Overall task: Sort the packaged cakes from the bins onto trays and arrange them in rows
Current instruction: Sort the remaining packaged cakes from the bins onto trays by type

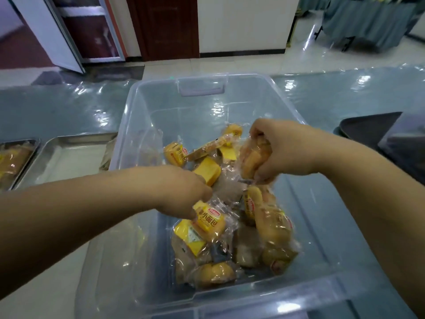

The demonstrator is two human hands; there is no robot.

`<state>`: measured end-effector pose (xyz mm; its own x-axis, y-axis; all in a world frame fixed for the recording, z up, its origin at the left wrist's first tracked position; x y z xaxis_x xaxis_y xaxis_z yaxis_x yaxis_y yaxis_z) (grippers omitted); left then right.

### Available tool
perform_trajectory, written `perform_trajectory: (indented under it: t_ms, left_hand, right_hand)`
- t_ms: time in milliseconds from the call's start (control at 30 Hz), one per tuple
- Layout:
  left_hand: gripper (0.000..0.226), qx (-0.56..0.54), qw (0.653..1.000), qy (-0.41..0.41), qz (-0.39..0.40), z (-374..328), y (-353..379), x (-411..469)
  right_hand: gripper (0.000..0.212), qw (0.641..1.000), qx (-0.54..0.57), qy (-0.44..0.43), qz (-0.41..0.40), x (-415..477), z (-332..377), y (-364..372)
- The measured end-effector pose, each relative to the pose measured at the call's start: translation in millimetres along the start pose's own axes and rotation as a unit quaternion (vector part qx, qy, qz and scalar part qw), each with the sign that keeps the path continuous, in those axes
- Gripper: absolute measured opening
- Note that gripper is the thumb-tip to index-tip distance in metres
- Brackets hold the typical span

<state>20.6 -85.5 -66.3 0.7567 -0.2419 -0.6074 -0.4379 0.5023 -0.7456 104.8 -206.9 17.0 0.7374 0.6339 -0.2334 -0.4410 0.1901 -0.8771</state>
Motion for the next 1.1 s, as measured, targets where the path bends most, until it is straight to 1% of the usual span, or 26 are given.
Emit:
perform_trajectory:
  t_ms: [67, 133, 333, 467, 567, 633, 700, 767, 833, 867, 933, 1000, 1100]
  left_hand:
    - [0.067, 0.019, 1.0, 0.021, 0.01, -6.8, 4.2, 7.9]
    - [0.074, 0.041, 0.998, 0.027, 0.024, -11.6, 10.7, 16.3]
    - [0.075, 0.07, 0.994, 0.078, 0.039, -38.1, 25.3, 48.7]
    - [0.073, 0.102, 0.99, 0.082, 0.056, -40.1, 37.9, 55.3]
    - [0.074, 0.111, 0.989, 0.084, 0.054, -40.2, 35.7, 53.1]
    - [0.073, 0.07, 0.993, 0.08, 0.054, -41.1, 26.4, 48.0]
    - [0.071, -0.026, 0.996, 0.07, 0.039, -39.2, 10.2, 40.2]
    - [0.077, -0.126, 0.989, 0.069, -0.022, -33.9, -14.9, 30.2]
    - [0.092, -0.179, 0.975, 0.086, -0.101, -29.9, -40.2, 20.2]
    - [0.098, -0.175, 0.971, 0.101, -0.129, -31.1, -49.4, 17.8]
    - [0.104, -0.124, 0.972, 0.123, -0.157, -39.1, -60.5, 21.1]
    - [0.107, -0.06, 0.977, 0.136, -0.15, -50.7, -65.1, 31.8]
    - [0.117, 0.016, 0.983, 0.14, -0.116, -65.1, -57.8, 47.1]
  right_hand:
    - [0.061, 0.998, -0.043, -0.005, -0.039, 2.7, -3.3, -4.6]
    - [0.059, 0.994, -0.09, -0.011, -0.055, 8.1, -8.0, -3.1]
    - [0.067, 0.994, -0.104, -0.008, -0.026, 23.1, -24.5, 8.8]
    - [0.07, 0.995, -0.099, -0.008, -0.033, 25.6, -28.9, 8.7]
    - [0.071, 0.994, -0.104, -0.006, -0.037, 24.9, -30.0, 7.8]
    - [0.071, 0.994, -0.102, -0.001, -0.035, 23.6, -31.8, 7.3]
    - [0.071, 0.995, -0.098, 0.004, -0.033, 22.7, -32.9, 6.9]
    - [0.071, 0.995, -0.093, 0.007, -0.033, 22.6, -33.2, 5.9]
    - [0.073, 0.996, -0.085, 0.012, -0.034, 22.9, -33.3, 4.8]
    - [0.074, 0.996, -0.082, 0.014, -0.035, 23.0, -33.6, 4.1]
    - [0.075, 0.996, -0.074, 0.017, -0.036, 22.6, -35.4, 2.8]
    - [0.076, 0.997, -0.067, 0.022, -0.036, 20.5, -38.9, 2.4]
    - [0.075, 0.997, -0.066, 0.029, -0.036, 17.3, -43.3, 2.2]
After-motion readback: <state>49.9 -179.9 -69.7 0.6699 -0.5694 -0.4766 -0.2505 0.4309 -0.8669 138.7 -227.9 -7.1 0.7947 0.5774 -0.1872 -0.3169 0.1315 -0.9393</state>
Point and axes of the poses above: each hand's wrist, its own x-axis towards the middle knuckle, its own y-axis out of the palm, z = x × y, the point moved 7 cm from there along x, towards the middle knuckle, and after that the axes turned 10 degrees about x, right-handed, at the moved point
